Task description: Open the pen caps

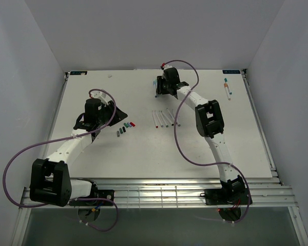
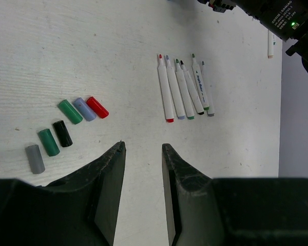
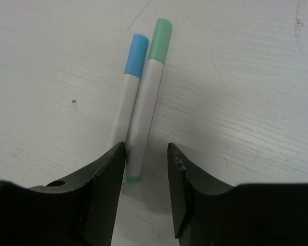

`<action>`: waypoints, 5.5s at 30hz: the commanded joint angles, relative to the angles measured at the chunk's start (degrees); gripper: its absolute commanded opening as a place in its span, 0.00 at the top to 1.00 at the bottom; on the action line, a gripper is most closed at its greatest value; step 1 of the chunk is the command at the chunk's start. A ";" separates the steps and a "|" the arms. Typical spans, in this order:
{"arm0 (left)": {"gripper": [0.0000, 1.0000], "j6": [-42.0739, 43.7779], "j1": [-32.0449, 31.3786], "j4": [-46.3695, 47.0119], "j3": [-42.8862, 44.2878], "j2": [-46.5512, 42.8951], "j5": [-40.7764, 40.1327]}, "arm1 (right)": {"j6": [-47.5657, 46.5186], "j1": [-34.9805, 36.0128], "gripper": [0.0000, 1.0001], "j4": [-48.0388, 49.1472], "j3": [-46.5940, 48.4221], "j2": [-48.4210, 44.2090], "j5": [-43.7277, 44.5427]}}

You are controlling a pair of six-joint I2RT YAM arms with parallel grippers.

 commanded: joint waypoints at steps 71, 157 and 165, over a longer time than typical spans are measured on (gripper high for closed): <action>0.53 -12.77 -10.37 12.40 12.13 23.82 13.90 | 4.23 8.28 0.92 14.81 -75.74 -64.24 -19.85; 1.00 -9.79 -6.59 13.54 17.40 20.57 10.48 | 10.90 20.94 0.92 18.30 -79.76 -62.56 -18.53; 1.00 -8.99 -5.19 12.93 15.83 16.88 3.99 | 12.93 21.20 0.92 20.25 -81.54 -63.81 -22.46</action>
